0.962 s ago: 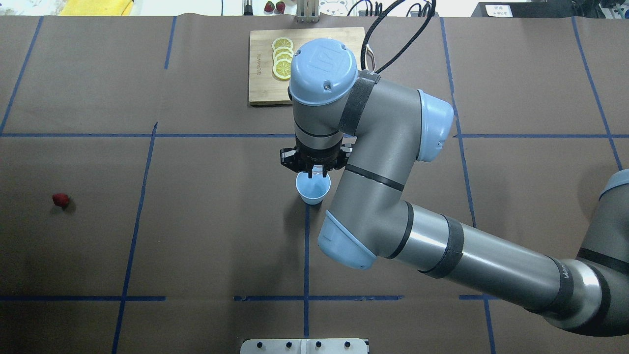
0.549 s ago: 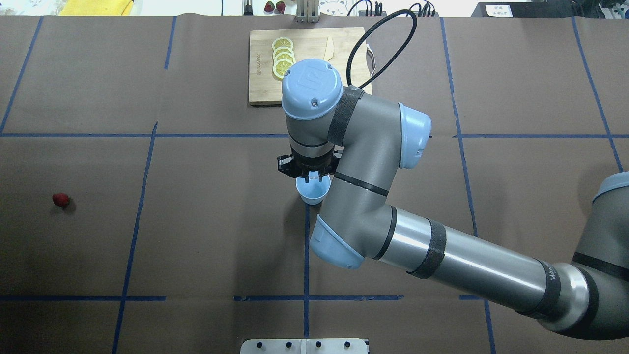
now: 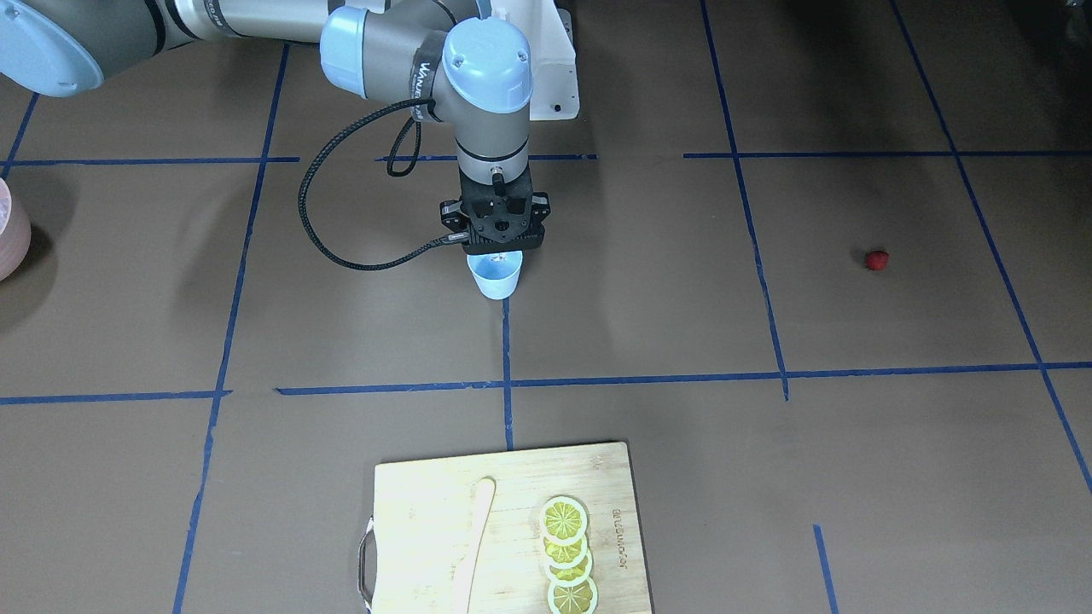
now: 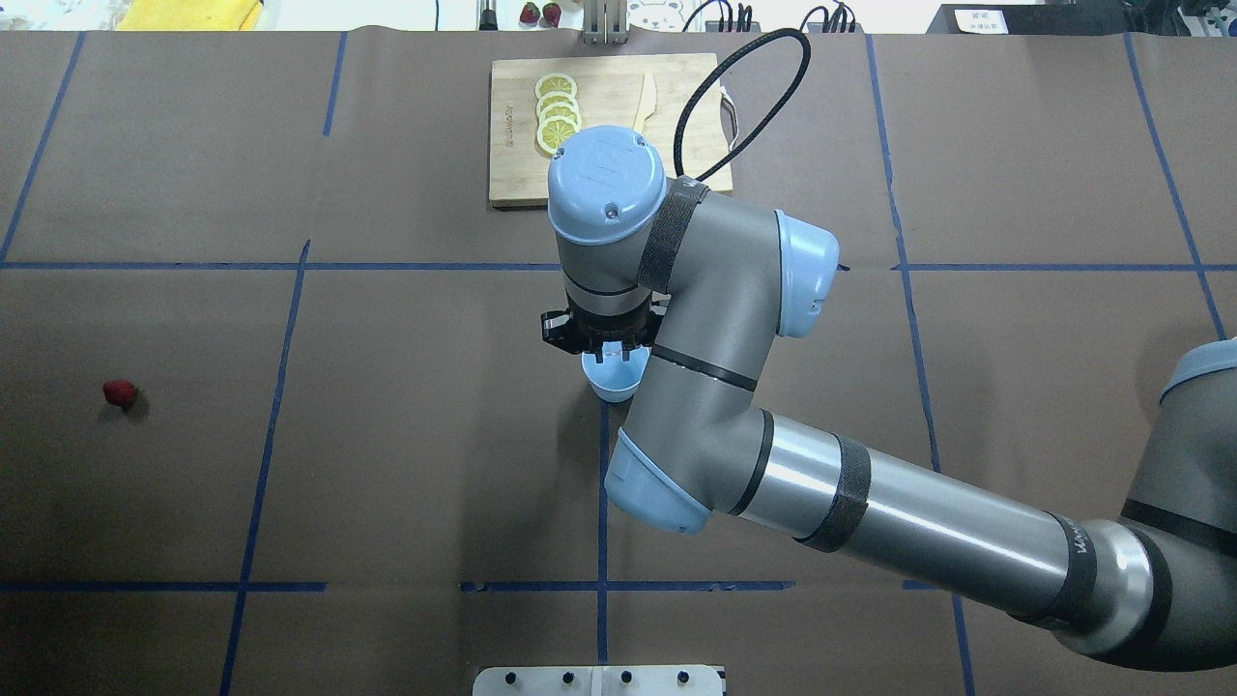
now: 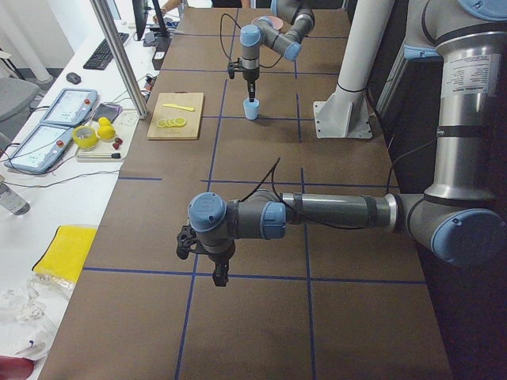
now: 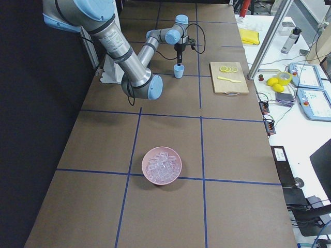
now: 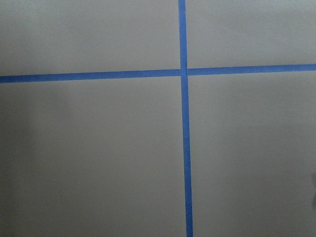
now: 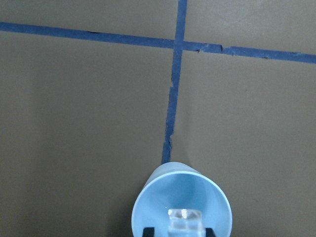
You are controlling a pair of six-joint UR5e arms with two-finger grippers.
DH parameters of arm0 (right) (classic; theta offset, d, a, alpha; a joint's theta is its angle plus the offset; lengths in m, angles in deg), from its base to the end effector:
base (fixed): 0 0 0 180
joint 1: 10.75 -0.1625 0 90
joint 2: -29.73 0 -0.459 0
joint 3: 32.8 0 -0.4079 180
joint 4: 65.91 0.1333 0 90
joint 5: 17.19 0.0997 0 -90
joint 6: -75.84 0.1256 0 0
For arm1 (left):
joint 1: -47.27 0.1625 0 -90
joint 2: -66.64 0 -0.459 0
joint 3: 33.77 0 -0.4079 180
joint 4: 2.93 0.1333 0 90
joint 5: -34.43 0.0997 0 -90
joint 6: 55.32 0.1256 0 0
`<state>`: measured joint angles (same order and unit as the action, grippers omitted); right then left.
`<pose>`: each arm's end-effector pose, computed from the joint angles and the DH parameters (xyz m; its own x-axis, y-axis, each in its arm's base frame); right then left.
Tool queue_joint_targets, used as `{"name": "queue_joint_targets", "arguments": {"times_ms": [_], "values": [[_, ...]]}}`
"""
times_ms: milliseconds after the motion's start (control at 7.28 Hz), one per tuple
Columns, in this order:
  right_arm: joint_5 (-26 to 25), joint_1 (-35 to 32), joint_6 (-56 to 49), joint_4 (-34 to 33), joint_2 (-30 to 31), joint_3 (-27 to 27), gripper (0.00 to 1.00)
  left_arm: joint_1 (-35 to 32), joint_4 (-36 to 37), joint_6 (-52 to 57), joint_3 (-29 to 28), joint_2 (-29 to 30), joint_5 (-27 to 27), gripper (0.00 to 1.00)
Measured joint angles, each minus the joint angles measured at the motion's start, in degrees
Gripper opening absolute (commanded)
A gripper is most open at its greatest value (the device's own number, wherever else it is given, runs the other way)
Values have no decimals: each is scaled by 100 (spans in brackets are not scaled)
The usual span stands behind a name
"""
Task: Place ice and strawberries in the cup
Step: 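Open the right gripper to drop the ice cube into the cup, then withdraw the right gripper from the cup back toward the ice bowl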
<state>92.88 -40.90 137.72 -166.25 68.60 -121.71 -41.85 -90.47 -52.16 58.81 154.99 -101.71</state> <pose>-0.6217 -0.4654 0.1650 0.7198 -0.0939 0.6878 0.0647 0.9956 0.0682 -0.0352 -0.4926 0.7043 0.6912 0.0465 -0.7212 -0.0535 0.9985 0.0131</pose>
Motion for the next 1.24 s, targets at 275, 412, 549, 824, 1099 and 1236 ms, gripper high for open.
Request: {"name": "queue_joint_targets", "arguments": {"times_ms": [275,412,549,824,1099,1236], "values": [[-1,0,0,-4,3,-11,98,0,5,0,0,16,0,100],[2,0,0,-8,4,-21,98,0,8,0,-1,26,0,100],[6,0,0,-12,-1,-33,98,0,8,0,-2,30,0,100],[13,0,0,-19,-19,-47,99,0,9,-5,5,33,0,100],[20,-33,-2,-34,-31,-121,99,0,9,-8,19,36,0,100],[29,-143,-34,-205,-7,-306,100,0,9,-9,22,45,0,100]]}}
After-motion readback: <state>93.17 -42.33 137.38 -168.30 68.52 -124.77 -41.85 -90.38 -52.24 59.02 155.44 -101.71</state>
